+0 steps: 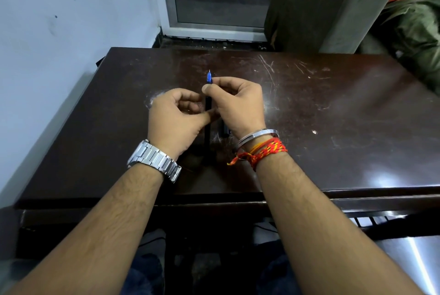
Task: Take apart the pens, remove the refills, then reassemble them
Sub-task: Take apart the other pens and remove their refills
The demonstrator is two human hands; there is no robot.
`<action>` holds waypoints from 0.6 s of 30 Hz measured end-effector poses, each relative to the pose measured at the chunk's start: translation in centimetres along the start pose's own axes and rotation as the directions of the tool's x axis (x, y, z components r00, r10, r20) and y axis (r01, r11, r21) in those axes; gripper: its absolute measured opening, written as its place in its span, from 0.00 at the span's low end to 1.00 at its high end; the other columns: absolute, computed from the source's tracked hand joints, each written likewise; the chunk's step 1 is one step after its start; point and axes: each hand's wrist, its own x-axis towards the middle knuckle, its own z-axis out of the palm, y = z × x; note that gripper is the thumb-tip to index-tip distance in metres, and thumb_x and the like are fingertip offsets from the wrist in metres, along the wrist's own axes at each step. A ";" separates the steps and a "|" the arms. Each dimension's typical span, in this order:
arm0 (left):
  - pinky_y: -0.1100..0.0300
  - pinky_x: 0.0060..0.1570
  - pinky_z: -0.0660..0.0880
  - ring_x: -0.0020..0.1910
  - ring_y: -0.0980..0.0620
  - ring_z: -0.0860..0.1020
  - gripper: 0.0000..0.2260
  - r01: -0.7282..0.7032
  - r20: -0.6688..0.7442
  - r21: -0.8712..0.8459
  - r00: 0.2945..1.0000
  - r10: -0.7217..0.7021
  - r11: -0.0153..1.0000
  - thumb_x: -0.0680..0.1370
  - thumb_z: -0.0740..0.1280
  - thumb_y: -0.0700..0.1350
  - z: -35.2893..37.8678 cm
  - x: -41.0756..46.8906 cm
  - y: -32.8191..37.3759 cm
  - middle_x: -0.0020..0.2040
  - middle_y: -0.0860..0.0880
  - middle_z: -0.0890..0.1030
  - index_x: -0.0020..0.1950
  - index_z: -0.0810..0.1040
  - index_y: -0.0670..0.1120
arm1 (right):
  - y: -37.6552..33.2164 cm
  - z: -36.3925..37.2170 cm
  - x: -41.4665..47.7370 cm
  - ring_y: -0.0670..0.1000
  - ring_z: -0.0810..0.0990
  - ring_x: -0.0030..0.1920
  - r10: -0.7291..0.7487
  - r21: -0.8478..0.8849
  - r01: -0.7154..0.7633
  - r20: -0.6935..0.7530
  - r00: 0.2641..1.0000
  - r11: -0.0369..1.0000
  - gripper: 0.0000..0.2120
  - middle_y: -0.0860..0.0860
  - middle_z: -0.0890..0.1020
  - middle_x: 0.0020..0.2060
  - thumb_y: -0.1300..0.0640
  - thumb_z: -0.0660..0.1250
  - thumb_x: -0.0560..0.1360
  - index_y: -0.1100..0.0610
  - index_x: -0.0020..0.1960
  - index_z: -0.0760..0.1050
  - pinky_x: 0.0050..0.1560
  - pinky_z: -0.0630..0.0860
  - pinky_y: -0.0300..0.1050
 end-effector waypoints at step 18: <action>0.46 0.47 0.82 0.41 0.49 0.85 0.09 0.027 0.080 0.038 0.996 -0.030 0.999 0.68 0.73 0.45 0.5 0.4 -0.7 0.39 0.48 0.86 0.46 0.86 0.46 | 0.3 0.1 0.3 0.43 0.80 0.34 -0.019 -0.076 0.019 0.000 1.000 0.997 0.04 0.47 0.83 0.32 0.61 0.72 0.71 0.53 0.40 0.83 0.40 0.81 0.43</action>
